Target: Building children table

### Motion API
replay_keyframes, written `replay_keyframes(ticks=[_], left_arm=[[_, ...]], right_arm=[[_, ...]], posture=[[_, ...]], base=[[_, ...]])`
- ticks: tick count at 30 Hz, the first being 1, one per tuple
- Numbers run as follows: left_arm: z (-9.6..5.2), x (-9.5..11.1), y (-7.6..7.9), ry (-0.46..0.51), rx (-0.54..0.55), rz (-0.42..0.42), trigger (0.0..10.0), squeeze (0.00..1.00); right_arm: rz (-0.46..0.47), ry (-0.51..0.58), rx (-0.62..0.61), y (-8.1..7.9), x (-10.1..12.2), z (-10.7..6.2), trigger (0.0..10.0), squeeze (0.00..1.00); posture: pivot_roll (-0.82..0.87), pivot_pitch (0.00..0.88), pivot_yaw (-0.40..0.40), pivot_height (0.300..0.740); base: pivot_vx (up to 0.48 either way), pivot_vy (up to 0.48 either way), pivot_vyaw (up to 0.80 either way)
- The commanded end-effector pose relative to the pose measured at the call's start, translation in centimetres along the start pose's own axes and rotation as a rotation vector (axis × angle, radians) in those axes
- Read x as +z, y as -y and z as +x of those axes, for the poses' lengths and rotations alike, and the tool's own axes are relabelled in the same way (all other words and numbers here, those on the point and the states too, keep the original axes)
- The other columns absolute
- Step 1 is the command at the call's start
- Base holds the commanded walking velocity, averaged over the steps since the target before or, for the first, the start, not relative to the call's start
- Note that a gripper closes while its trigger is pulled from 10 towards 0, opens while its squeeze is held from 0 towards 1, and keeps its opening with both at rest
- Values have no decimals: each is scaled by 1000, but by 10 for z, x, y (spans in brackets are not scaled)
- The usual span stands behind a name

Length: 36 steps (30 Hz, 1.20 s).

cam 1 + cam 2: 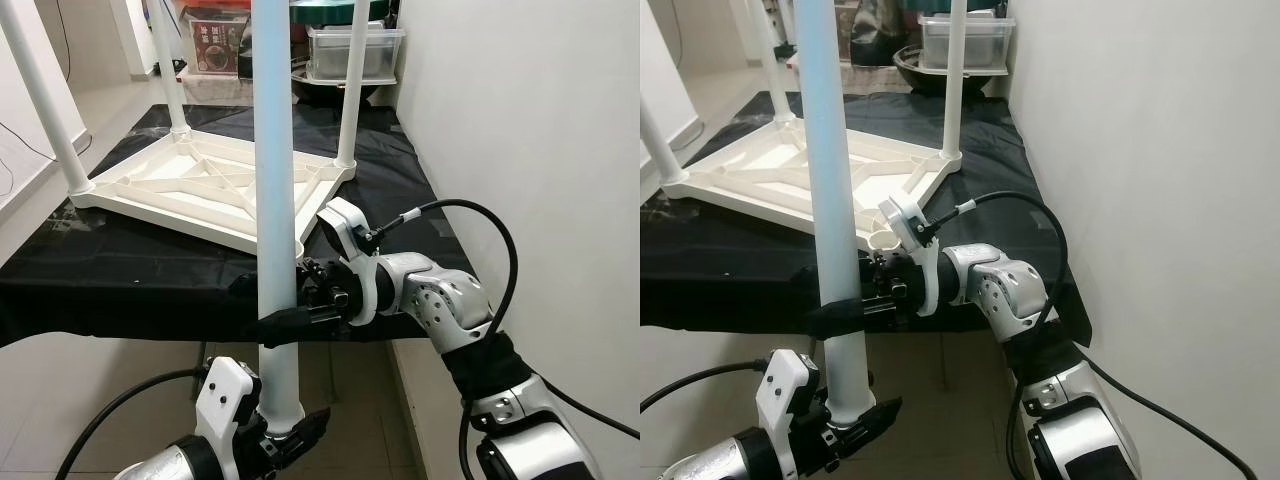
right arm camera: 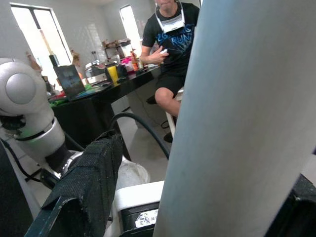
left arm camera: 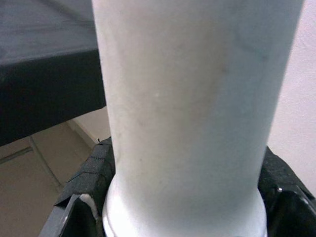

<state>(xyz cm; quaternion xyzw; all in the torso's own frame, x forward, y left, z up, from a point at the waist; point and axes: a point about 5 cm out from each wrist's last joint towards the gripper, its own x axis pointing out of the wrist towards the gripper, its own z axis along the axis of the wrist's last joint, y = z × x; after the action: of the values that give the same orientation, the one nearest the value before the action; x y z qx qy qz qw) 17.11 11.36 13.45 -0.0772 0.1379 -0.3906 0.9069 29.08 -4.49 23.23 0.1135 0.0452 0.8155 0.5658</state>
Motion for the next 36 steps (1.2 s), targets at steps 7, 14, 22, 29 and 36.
replay_keyframes(ticks=[7,14,22,29,36], left_arm=[[1,-2,3,-5,-28,1,10000,0],[2,-2,4,-5,-37,-4,10000,0],[1,-4,5,-11,-44,-10,10000,0],[0,-6,5,-18,-41,-14,10000,0],[-1,-7,2,-36,-11,-25,10000,0]], right_arm=[[14,-15,28,-5,-5,7,10000,0],[22,-11,41,-6,-6,12,10000,0],[34,-6,51,-6,-7,14,588,0],[48,-1,64,-9,-8,15,0,0],[49,3,61,-9,-7,15,0,0]], posture=[[39,59,-14,740],[41,60,-15,740],[42,61,-16,740],[40,63,-16,740],[40,62,-15,740]], base=[[0,0,0],[0,0,0],[0,0,0],[0,0,0],[0,0,0]])
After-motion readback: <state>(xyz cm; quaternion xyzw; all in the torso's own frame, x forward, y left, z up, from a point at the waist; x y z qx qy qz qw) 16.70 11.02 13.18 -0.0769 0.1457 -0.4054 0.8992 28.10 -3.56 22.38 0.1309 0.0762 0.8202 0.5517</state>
